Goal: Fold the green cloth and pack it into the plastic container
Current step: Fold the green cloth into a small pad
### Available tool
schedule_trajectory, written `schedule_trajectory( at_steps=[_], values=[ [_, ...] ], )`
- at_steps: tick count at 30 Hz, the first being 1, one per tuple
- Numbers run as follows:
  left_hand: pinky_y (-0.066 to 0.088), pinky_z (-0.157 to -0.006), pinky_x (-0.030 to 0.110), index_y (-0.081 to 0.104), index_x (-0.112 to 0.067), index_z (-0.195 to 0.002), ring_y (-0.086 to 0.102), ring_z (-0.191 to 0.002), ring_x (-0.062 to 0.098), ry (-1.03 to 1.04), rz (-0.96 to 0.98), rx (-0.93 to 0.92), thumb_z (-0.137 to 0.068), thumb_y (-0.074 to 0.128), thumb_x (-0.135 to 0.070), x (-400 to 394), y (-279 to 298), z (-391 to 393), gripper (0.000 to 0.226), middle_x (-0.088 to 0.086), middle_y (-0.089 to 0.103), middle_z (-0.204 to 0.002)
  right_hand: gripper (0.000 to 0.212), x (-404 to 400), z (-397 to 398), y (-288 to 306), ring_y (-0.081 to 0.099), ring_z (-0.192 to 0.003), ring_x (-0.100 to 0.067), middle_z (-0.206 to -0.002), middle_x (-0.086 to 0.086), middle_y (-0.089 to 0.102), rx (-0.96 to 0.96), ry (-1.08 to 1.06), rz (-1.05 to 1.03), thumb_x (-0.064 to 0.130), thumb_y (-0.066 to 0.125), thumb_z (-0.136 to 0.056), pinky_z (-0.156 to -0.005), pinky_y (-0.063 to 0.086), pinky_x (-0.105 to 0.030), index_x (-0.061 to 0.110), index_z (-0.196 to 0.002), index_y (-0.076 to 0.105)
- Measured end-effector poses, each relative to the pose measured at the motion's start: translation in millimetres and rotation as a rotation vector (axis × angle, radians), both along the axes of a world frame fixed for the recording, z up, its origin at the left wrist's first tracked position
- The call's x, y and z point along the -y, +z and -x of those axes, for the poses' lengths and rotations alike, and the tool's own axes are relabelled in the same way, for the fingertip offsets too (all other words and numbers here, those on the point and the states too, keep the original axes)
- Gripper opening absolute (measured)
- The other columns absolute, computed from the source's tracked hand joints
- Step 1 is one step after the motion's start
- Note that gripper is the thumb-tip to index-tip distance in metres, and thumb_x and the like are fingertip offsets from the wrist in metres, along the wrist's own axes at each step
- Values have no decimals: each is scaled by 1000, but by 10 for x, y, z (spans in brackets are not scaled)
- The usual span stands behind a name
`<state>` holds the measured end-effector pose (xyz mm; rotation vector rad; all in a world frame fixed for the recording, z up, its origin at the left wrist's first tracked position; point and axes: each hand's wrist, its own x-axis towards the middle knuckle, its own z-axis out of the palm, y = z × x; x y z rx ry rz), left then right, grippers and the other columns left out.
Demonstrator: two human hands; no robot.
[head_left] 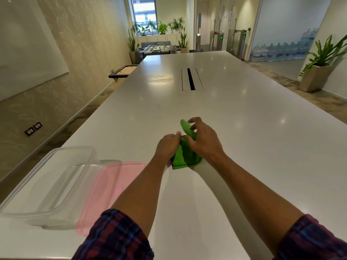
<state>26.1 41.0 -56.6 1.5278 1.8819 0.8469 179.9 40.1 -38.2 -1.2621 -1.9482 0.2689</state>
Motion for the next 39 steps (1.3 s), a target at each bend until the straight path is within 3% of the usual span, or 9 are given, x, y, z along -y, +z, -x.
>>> schedule_trajectory(
  at_steps=[5,10,11,14,17,24,29,34,39],
  values=[
    [47,-59,26,68,-17,-80,63,-63,13,153,36,469,-102,37,-62,43,99,70,59,0,68,-70,59,95,136,-116,64,-102,-20,-122,-2,68,84,193,57,28,72,-85,-81,49,-29,27,-136,43],
    [40,-37,14,62,-7,-82,57,-59,13,159,-29,402,-90,59,-7,81,67,153,8,9,63,-78,59,135,137,-187,65,-94,-19,-118,-3,68,133,357,113,23,73,-83,-78,54,-29,24,-137,47],
    [40,-37,12,61,-7,-92,59,-64,12,171,-42,414,-88,62,-7,112,80,156,4,8,64,-83,59,138,122,-195,65,-94,-17,-118,-2,67,144,371,128,24,73,-83,-80,55,-29,24,-136,48],
    [41,-39,9,52,-16,-120,63,-77,12,181,-67,423,-85,73,-12,140,75,170,42,7,64,-100,58,132,38,-223,62,-97,-16,-118,3,65,246,325,59,34,76,-78,-84,52,-33,25,-129,52],
    [38,-44,7,55,-20,-127,60,-77,10,175,-103,256,-86,71,-14,124,47,177,45,9,67,-110,41,104,-33,-227,57,-90,-19,-101,5,65,372,252,-83,45,76,-73,-81,45,-36,24,-106,66],
    [53,-89,33,63,-12,-130,66,-104,26,182,-179,31,-91,71,-22,113,-6,147,42,11,71,-115,24,133,-145,-237,55,-83,-18,-92,4,67,352,329,-58,33,72,-81,-67,46,-33,21,-103,74],
    [54,-80,32,65,-15,-123,68,-90,23,217,-216,53,-92,70,-28,104,10,164,34,5,72,-96,25,135,-155,-223,62,-89,-23,-102,-1,69,364,306,-94,21,70,-85,-67,47,-33,18,-110,73],
    [57,-74,37,61,-18,-106,68,-80,23,241,-241,34,-89,71,-24,139,-39,165,21,-2,67,-77,27,126,-173,-283,54,-92,-14,-102,8,63,376,374,0,36,71,-88,-69,40,-29,30,-114,77],
    [55,-76,37,64,-17,-103,67,-87,27,233,-231,-48,-88,71,-20,91,-50,176,16,10,69,-93,37,86,-276,-256,49,-103,-14,-112,7,56,448,471,101,51,66,-93,-83,46,-32,38,-127,71]
  ],
)
